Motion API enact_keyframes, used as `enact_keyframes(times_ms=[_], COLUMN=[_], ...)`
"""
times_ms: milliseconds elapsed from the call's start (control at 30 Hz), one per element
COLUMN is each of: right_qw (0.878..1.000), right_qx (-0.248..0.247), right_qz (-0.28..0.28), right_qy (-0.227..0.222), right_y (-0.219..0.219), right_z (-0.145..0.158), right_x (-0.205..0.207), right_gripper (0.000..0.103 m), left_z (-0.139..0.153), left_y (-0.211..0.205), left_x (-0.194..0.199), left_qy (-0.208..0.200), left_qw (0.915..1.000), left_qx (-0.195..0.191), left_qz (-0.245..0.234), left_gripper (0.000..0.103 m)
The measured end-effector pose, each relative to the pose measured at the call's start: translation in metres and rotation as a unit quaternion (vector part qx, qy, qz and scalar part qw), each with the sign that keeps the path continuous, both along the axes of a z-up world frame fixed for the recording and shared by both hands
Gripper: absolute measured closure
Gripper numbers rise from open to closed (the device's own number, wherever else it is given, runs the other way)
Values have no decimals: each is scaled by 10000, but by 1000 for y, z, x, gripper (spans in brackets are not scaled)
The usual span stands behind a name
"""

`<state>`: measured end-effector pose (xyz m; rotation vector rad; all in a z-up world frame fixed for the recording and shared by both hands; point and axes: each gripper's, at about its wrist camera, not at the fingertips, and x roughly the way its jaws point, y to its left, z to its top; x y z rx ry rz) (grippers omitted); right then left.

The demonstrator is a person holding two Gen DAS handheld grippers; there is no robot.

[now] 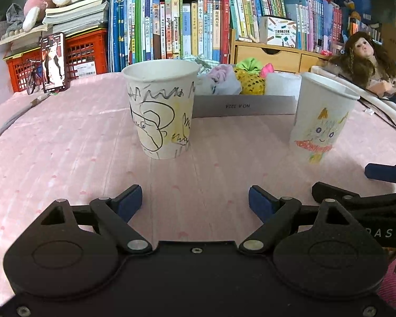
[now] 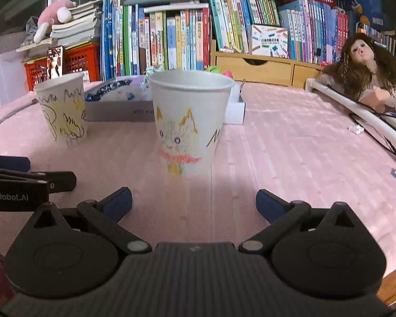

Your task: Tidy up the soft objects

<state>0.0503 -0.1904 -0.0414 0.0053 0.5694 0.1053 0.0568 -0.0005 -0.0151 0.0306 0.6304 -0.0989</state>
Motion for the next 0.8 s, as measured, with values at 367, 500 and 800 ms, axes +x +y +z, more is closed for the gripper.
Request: enact_keyframes(times_ms=[367,500,800], right_qw=[10000,10000,10000], right_qx=[-11,-13,-11], right_qz=[-19,-24,-23], right_qy=[-3,-3,-3], right_y=[1,2,2], right_z=[-2,-2,-2], right_x=[1,1,1], right_gripper=[0,0,0], left_z=[-3,-4,-4], left_y=[0,1,2], left_x=[1,2,2], left_qy=[-18,-21,-16], left_qw=[10000,10000,10000], left_qx=[52,55,57], left_qz=[40,47,62], left_gripper=[7,6,4])
